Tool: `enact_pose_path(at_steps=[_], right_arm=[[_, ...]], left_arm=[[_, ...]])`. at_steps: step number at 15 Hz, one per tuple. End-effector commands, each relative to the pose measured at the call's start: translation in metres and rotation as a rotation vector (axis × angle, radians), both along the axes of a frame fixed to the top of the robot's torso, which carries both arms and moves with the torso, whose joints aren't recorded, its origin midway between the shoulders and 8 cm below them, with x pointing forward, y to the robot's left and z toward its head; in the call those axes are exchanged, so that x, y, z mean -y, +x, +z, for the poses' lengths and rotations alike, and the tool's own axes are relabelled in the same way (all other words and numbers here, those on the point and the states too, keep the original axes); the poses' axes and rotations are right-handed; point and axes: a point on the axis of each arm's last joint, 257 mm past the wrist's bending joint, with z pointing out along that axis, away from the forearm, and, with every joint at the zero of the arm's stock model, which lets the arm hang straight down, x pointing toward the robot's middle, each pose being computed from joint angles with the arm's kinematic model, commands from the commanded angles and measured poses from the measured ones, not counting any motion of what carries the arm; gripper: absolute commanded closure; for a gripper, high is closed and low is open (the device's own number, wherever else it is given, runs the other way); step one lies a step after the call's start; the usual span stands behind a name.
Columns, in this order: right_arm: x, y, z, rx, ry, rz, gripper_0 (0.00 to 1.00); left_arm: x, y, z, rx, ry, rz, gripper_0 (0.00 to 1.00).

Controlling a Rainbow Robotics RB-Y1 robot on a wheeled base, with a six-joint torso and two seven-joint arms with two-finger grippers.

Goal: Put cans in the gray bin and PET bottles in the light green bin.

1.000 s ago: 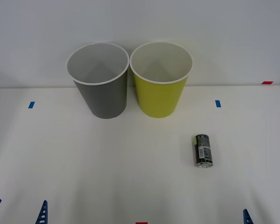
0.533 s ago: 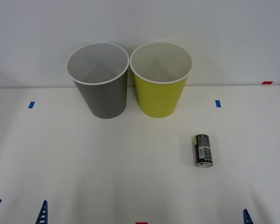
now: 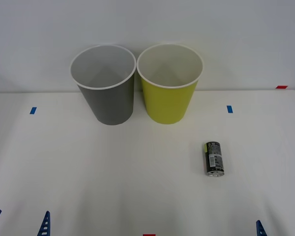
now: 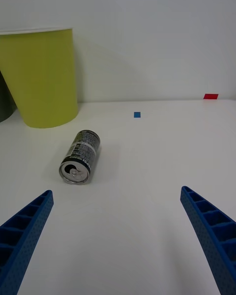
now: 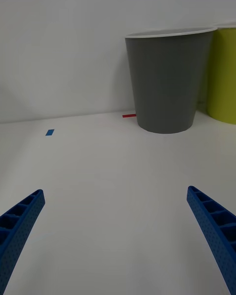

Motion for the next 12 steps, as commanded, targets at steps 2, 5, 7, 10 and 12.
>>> enact_pose_path(at_steps=[2,5,7,10,12], right_arm=[[0.0000,0.0000,0.0000,0.000,0.000,0.000,0.10],[0.0000,0.0000,0.0000,0.000,0.000,0.000,0.10],[0.0000,0.0000,0.0000,0.000,0.000,0.000,0.10],[0.0000,0.0000,0.0000,0.000,0.000,0.000,0.11],[0.0000,0.0000,0.0000,0.000,0.000,0.000,0.10]], left_arm=[[0.0000,0.0000,0.0000,0.000,0.000,0.000,0.00],[0.0000,0.0000,0.0000,0.000,0.000,0.000,0.00],[0.0000,0.0000,0.0000,0.000,0.000,0.000,0.00],[0.0000,0.0000,0.0000,0.000,0.000,0.000,0.00],[0.0000,0.0000,0.0000,0.000,0.000,0.000,0.00]])
